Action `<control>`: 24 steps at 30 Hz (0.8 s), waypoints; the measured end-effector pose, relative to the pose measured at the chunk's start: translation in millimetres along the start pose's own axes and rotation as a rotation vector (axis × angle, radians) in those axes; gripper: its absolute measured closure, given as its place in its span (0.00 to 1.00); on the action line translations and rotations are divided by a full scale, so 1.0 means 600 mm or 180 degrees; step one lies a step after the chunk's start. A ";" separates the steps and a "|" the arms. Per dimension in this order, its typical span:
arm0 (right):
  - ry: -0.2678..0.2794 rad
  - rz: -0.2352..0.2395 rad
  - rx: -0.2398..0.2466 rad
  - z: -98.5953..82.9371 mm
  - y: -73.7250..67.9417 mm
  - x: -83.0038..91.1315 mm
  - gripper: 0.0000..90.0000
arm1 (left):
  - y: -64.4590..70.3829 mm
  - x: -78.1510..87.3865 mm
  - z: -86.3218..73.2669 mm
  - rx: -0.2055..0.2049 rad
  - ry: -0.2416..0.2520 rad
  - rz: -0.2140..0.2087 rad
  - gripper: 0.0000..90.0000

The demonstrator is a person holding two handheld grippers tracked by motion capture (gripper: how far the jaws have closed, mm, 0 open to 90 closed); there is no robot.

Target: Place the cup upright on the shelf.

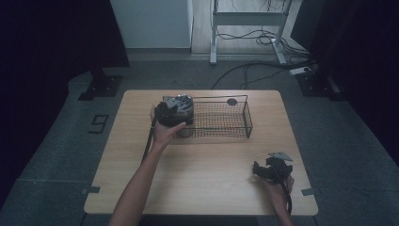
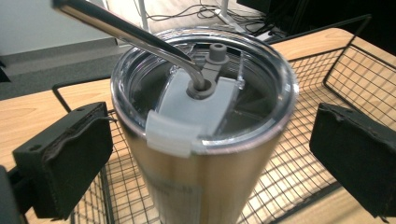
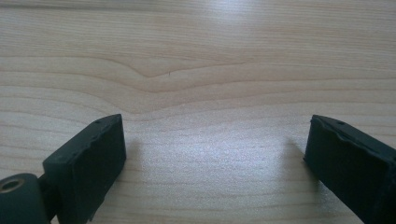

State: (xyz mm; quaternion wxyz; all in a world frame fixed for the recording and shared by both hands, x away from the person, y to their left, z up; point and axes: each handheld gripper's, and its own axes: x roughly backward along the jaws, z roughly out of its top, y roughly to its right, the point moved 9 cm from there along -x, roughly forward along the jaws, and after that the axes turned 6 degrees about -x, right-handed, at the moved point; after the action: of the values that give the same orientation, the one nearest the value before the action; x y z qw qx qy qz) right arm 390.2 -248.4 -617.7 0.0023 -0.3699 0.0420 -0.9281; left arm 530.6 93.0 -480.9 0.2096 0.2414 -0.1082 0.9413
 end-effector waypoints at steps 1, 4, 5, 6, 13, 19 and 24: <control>0.0000 0.0000 0.0000 0.000 0.000 0.000 0.06 | 0.001 0.010 -0.002 -0.0017 -0.0001 -0.0026 0.00; 0.0001 -0.0001 0.0001 0.000 0.000 0.000 0.06 | 0.004 0.025 -0.007 -0.0024 -0.0032 -0.0075 0.02; 0.0001 -0.0001 0.0001 0.000 0.000 0.000 0.06 | 0.004 0.025 -0.007 -0.0024 -0.0032 -0.0075 0.02; 0.0001 -0.0001 0.0002 0.000 0.000 0.000 0.06 | 0.004 0.029 -0.009 -0.0029 -0.0036 -0.0087 0.02; 0.0005 0.0000 0.0009 0.000 0.000 0.000 0.06 | 0.008 0.061 -0.021 0.0005 -0.0012 -0.0220 0.02; -0.0001 -0.0002 0.0002 0.000 0.000 0.000 0.06 | 0.008 0.101 -0.030 0.0055 0.0072 -0.0308 0.02; -0.0002 -0.0001 -0.0007 0.000 0.000 0.000 0.06 | 0.002 0.133 -0.050 0.0068 0.0076 -0.0346 0.07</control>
State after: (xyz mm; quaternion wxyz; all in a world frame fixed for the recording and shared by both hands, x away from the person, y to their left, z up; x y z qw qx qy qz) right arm 390.2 -248.2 -617.6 0.0018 -0.3701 0.0430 -0.9280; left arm 454.5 128.1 -467.0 0.2591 0.2379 -0.0823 0.9325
